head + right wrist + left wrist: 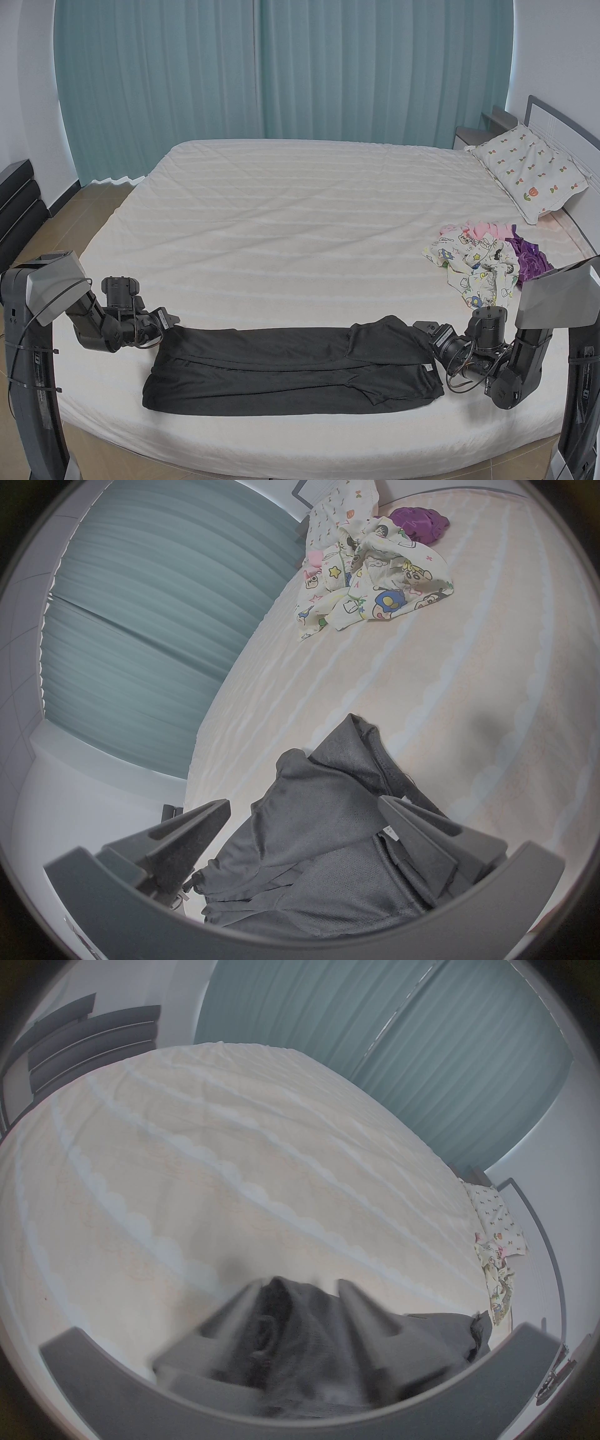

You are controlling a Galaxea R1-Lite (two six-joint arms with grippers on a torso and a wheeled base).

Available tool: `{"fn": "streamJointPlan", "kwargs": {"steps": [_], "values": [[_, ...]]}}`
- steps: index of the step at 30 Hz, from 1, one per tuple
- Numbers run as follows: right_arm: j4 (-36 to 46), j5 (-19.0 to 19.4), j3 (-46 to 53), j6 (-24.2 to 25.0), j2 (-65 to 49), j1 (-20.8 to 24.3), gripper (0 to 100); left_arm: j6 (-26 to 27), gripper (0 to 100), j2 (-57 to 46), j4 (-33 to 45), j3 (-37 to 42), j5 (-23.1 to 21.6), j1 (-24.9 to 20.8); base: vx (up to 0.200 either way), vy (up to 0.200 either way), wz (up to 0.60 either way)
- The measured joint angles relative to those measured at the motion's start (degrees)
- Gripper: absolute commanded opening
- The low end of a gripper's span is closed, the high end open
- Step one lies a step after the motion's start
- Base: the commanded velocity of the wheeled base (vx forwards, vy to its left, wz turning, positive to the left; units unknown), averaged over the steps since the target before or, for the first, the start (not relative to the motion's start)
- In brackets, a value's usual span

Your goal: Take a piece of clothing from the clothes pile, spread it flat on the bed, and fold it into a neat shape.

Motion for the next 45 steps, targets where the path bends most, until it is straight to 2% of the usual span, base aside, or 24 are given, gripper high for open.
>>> {"fn": "streamJointPlan", "kwargs": {"steps": [10, 20, 21, 28, 32, 35, 38, 41, 45], "values": [[-0.02, 0.00, 0.00, 0.06, 0.01, 0.11, 100, -0.21, 0, 0.28, -0.33, 1.41, 3.36, 2.33, 0.000, 0.000, 0.00], [-0.02, -0.02, 0.06, 0.20, 0.10, 0.33, 100, -1.00, 0, 0.34, -1.65, 2.01, 3.62, 3.27, 0.000, 0.000, 0.00], [-0.02, -0.02, 0.06, 0.20, 0.10, 0.30, 100, -1.12, 100, 0.34, -1.91, 1.99, 3.62, 3.29, 0.000, 0.000, 0.00], [-0.02, -0.02, 0.09, 0.17, 0.10, 0.26, 100, -1.83, 100, 0.41, -3.54, 2.15, 3.62, 3.27, 0.000, 0.000, 0.00], [-0.02, -0.02, 0.09, 0.17, 0.10, 0.26, 100, -4.12, 100, -0.11, -3.73, 3.10, 3.18, 3.34, 0.000, 0.000, 0.00], [-0.02, -0.02, 0.09, 0.17, 0.15, 0.28, 100, -4.67, 100, -1.05, -4.88, 4.89, 1.29, 3.34, 0.000, 0.000, 0.00], [-0.02, 0.00, 0.09, 0.17, 0.21, 0.28, 100, -4.46, 100, -1.90, -9.80, 7.69, -2.28, 3.34, 0.000, 0.000, 0.00], [-0.05, 0.00, 0.11, 0.17, 0.26, 0.33, 100, -1.52, 100, -2.73, -14.35, 11.69, -5.67, 3.38, 0.000, 0.000, 0.00], [-0.11, 0.00, 0.22, 0.16, 0.32, 0.37, 100, 6.96, 100, -3.33, -17.08, 15.74, -8.40, 3.43, 0.000, 0.000, 0.00]]}}
